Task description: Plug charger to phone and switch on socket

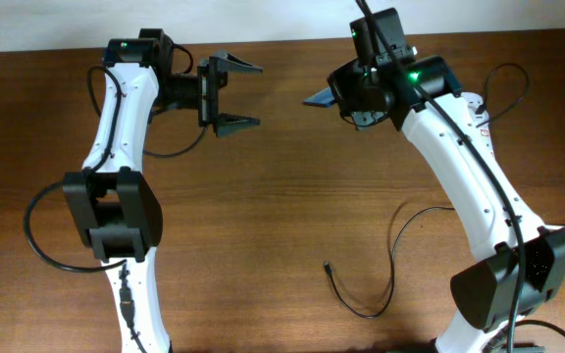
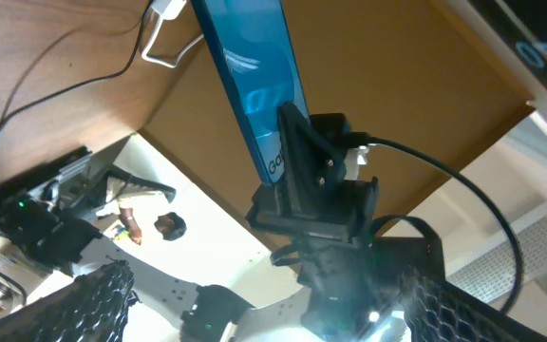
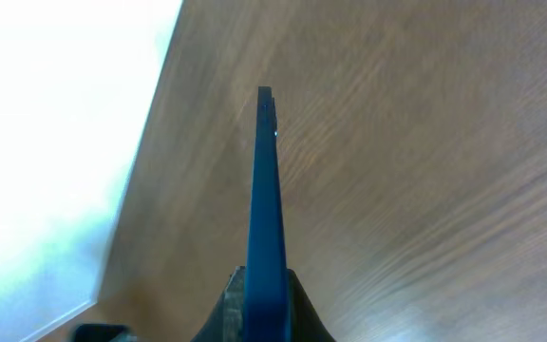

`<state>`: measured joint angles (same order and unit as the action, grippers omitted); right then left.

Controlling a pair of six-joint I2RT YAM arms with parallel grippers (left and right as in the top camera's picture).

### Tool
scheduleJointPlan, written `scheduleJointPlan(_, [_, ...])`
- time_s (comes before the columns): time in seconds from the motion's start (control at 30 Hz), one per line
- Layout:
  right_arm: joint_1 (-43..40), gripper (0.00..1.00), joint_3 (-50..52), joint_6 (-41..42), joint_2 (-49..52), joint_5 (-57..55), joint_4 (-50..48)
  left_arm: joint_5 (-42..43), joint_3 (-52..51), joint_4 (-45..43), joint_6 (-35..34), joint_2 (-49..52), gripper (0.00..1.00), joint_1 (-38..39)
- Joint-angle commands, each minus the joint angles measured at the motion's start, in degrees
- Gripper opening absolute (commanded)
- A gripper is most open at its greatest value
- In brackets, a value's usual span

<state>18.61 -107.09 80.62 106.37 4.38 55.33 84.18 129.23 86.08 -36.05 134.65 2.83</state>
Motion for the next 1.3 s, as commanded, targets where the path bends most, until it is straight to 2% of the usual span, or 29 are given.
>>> scheduleJointPlan(0.0, [0.5, 0.05, -0.9, 17.7, -0.7, 5.7, -1.5, 0.4, 1.2, -0.1, -4.1, -0.4, 0.93, 0.2])
scheduleJointPlan(0.17, [4.2, 0.04, -0.9, 17.7, -0.7, 7.8, -10.0, -1.7, 1.2, -1.9, -8.3, -0.4, 0.99, 0.6])
scheduleJointPlan(0.23, [5.4, 0.04, -0.9, 23.6, -0.7, 7.5, -10.2, -2.4, 1.2, -1.8, -9.6, -0.4, 0.99, 0.8])
scheduleJointPlan(0.33, [5.8, 0.04, -0.9, 28.4, -0.7, 7.0, -9.9, -9.0, 1.2, -5.2, -20.9, -0.4, 0.99, 0.8])
scheduleJointPlan(0.4, [7.1, 0.04, -0.9, 28.3, -0.7, 0.7, -8.0, -9.0, 1.2, -7.0, -24.5, -0.4, 0.9, 0.8])
scheduleJointPlan(0.43, [8.5, 0.04, -0.9, 28.3, -0.7, -4.0, -7.3, -9.2, 1.2, -7.5, -24.8, -0.4, 0.9, 0.9])
scheduleJointPlan(0.5, [12.7, 0.04, -0.9, 28.4, -0.6, -10.4, -8.5, -15.3, 1.2, -8.1, -25.4, -0.4, 0.88, 1.2])
scheduleJointPlan(0.57, [15.9, 0.04, -0.9, 28.6, -0.5, -17.2, -8.7, -16.3, 1.2, -8.1, -26.3, -0.4, 0.83, 1.2])
scheduleJointPlan(0.6, [16.3, 0.04, -0.9, 28.6, -0.5, -17.3, -8.7, -16.0, 1.2, -8.1, -26.3, -0.4, 0.78, 1.2])
scheduleJointPlan(0.67, [16.7, 0.04, -0.9, 28.6, -0.1, -16.4, -8.5, -13.8, 1.2, -8.1, -26.3, -0.4, 0.77, 1.2])
scheduleJointPlan(0.77, [16.7, 0.04, -0.9, 34.1, -0.1, -12.0, -8.2, -9.3, 1.2, -8.3, -26.0, -0.4, 0.74, 1.2])
scheduleJointPlan(0.9, [16.7, 0.04, -0.9, 34.1, -0.1, -10.6, -9.4, -4.1, 1.2, -14.8, -24.5, -0.4, 0.71, 1.2])
scheduleJointPlan(0.97, [16.7, 0.04, -0.9, 34.2, -0.1, -9.3, -10.8, -4.0, 1.2, -15.8, -24.3, -0.4, 0.63, 1.2])
scheduleJointPlan(1.03, [16.7, 0.04, -0.9, 34.4, -0.1, -9.3, -11.6, -4.0, 1.2, -16.5, -24.3, -0.4, 0.62, 1.2])
scheduleJointPlan(1.07, [16.7, 0.04, -0.9, 34.4, -0.1, -9.3, -11.9, -4.0, 1.2, -16.5, -24.3, -0.4, 0.58, 1.2])
scheduleJointPlan(1.1, [16.7, 0.04, -0.9, 34.4, -0.1, -9.4, -11.9, -4.0, 1.2, -16.5, -24.3, -0.4, 0.5, 1.2])
scheduleJointPlan(1.2, [16.6, 0.04, -0.9, 37.2, -0.1, -9.6, -12.1, -3.6, 1.2, -16.5, -24.3, -0.4, 0.41, 1.2])
scheduleJointPlan(1.27, [16.7, 0.04, -0.9, 37.2, -0.1, -9.5, -12.3, -1.8, 1.2, -16.5, -24.3, -0.4, 0.41, 1.2])
